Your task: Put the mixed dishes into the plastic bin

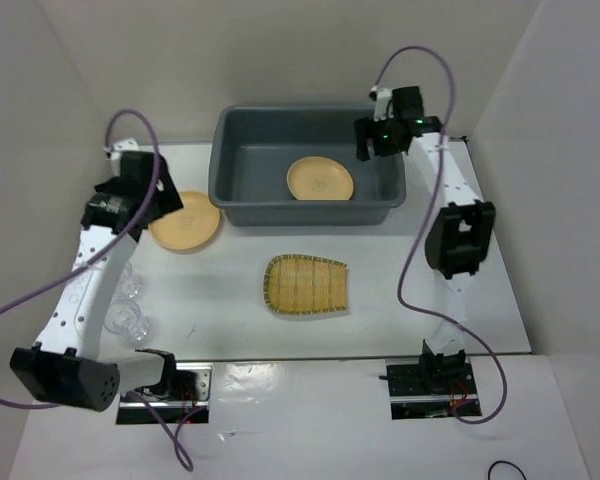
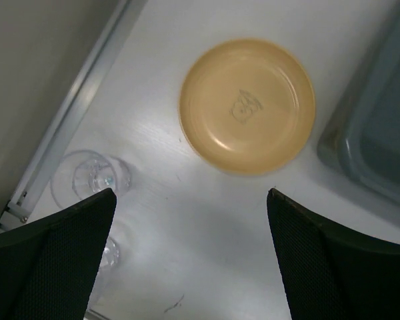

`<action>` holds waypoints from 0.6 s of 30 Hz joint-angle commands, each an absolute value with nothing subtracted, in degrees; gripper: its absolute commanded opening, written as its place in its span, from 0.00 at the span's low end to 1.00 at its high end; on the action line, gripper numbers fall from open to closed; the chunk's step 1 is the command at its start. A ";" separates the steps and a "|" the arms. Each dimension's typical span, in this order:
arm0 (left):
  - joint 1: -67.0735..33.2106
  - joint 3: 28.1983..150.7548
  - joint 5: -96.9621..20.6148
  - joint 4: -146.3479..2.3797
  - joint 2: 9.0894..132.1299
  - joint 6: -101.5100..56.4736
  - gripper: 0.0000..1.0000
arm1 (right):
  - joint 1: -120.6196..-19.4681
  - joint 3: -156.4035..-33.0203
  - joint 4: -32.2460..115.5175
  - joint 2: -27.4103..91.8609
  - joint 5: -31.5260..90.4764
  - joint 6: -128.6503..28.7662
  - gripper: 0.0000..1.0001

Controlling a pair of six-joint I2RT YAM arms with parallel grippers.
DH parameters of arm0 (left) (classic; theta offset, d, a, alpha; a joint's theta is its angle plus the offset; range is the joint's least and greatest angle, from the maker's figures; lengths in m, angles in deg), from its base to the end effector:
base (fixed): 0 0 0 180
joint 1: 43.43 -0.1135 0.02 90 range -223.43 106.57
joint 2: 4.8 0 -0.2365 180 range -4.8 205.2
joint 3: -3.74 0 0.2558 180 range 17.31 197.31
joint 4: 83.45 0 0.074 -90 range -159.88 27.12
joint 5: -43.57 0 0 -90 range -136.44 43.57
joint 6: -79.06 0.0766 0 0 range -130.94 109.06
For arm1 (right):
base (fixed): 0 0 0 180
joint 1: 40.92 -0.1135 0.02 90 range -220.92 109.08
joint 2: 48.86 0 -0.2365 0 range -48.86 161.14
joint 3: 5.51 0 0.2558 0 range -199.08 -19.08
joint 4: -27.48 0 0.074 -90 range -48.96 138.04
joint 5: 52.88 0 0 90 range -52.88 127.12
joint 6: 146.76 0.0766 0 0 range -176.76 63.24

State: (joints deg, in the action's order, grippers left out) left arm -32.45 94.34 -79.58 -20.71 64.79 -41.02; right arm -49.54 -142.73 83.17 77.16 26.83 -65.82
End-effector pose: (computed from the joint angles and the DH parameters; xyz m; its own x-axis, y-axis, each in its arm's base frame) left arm 0.2823 -0.0121 0.3349 -0.4446 -0.3412 -0.8282 -0.5362 0.8420 -0.0591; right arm 0.5087 0.0910 0.2498 -0.6412 -0.2539 -0.7242 -0.3792 0.9253 0.0113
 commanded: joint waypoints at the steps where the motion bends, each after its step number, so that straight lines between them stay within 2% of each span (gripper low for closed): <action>1: -46.79 101.31 -66.69 -26.92 71.55 -37.66 1.00 | -44.27 -131.82 81.56 56.93 23.93 -65.54 0.93; 3: -52.02 108.69 -58.24 -24.02 82.32 -37.66 1.00 | -41.29 -122.24 79.45 51.72 25.24 -66.07 0.98; 6: -60.81 113.53 -45.24 -21.02 94.55 -39.41 1.00 | -38.73 -114.20 79.45 43.27 29.01 -69.05 0.98; 9: -67.33 112.85 -34.88 -24.60 99.60 -40.21 1.00 | -36.00 -100.17 79.98 35.10 31.04 -71.87 0.98; 13: -69.09 112.05 -33.78 -27.69 104.27 -40.03 1.00 | -36.00 -87.56 76.82 24.72 37.89 -72.93 0.98; 18: -69.62 111.44 -30.53 -29.26 109.99 -38.10 1.00 | -34.60 -80.70 76.20 21.56 42.21 -70.73 0.98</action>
